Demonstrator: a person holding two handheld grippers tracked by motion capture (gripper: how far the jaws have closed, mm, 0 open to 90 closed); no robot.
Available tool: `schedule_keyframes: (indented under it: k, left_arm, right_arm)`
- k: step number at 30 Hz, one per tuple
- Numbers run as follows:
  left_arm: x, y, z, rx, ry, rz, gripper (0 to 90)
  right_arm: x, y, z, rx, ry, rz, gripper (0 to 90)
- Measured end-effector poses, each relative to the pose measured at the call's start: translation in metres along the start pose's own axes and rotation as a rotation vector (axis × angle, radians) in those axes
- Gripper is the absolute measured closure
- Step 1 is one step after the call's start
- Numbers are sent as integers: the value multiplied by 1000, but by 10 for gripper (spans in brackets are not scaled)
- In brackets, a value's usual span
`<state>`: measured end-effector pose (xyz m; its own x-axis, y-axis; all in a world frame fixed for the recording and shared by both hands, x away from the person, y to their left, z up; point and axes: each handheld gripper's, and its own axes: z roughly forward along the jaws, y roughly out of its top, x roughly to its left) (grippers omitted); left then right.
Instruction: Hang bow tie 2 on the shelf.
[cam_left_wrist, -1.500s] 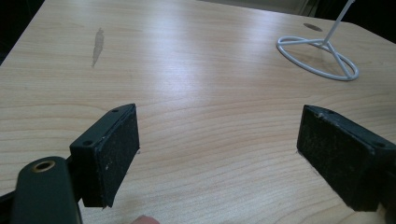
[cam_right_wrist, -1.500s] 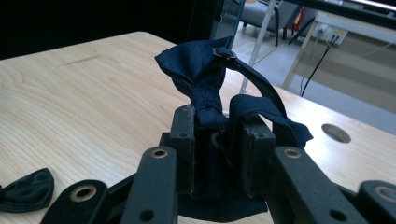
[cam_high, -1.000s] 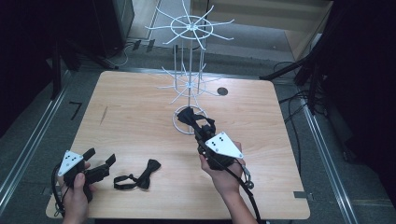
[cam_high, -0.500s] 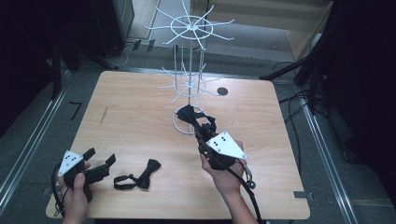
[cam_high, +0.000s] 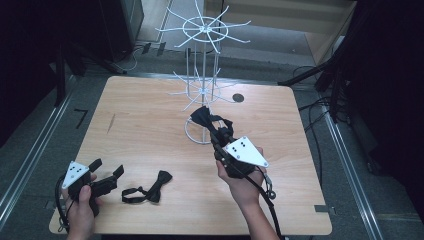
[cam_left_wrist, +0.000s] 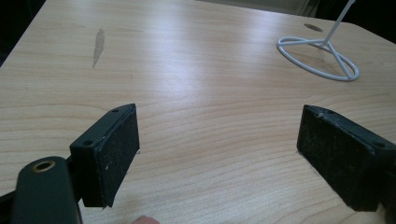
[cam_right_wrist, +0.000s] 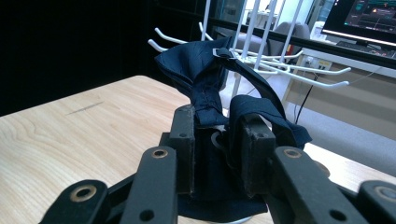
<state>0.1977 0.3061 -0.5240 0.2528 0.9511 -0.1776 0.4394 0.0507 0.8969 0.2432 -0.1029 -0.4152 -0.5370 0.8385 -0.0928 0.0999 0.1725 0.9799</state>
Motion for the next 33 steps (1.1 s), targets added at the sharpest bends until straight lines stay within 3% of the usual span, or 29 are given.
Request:
schedule_keyframes:
  k: [21,33]
  left_arm:
    - [0,0,0,-1,1,1,139]
    - [0,0,0,-4,-2,-1,139]
  right_arm:
    - [-11,3,23,30,4,28,719]
    - [-15,0,45,64,-3,22,719]
